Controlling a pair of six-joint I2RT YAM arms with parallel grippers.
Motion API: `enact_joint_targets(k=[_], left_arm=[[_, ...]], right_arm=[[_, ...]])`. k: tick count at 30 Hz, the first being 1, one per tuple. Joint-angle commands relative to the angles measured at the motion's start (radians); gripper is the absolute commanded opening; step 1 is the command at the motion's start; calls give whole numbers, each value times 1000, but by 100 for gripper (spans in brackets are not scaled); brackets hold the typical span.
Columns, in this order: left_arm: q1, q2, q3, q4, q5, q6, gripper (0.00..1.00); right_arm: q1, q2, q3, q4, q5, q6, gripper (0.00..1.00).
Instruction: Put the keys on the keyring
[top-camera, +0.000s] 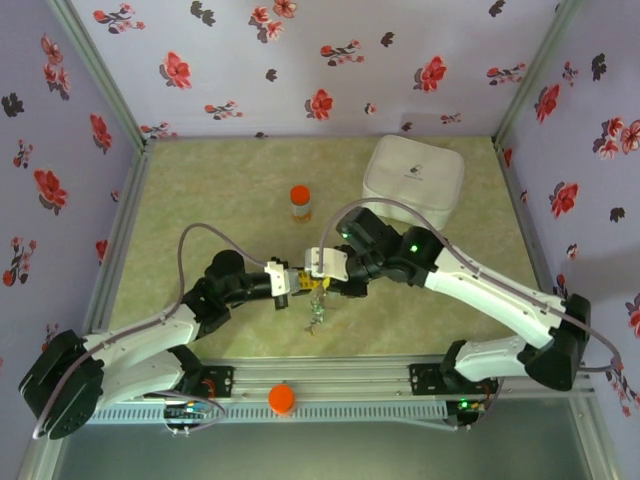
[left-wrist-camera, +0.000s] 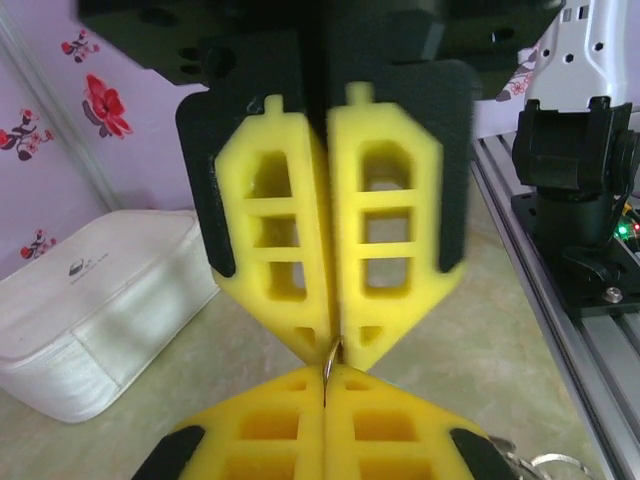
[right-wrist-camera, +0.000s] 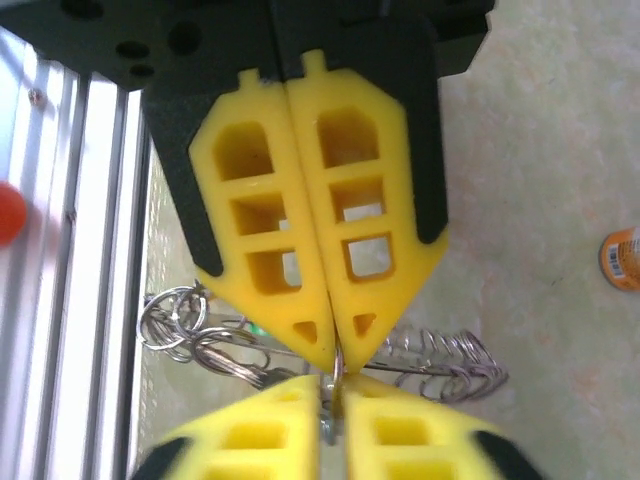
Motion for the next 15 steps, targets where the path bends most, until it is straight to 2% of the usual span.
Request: enact_joint_targets(k=[1,5,9,11,15], left_arm=[[-4,-2,-13,130,-12,-50,0],[-4,-4,-20,195,-7,-109,0],[-1,-20,-18,228,26,-152,0],[-1,-22,-19,246,29,-176,0],[1,-13,-16,281,50,-228,0]], right_arm=[[-42,-103,-85,185,-103,101,30],[-162,-216,-238,379,-221,266,34],[-180,-257,-309,462,-342,340,38],[-180,-260,-318,461,-367,345,38],[-181,-292,-363,512,-332,345,36]])
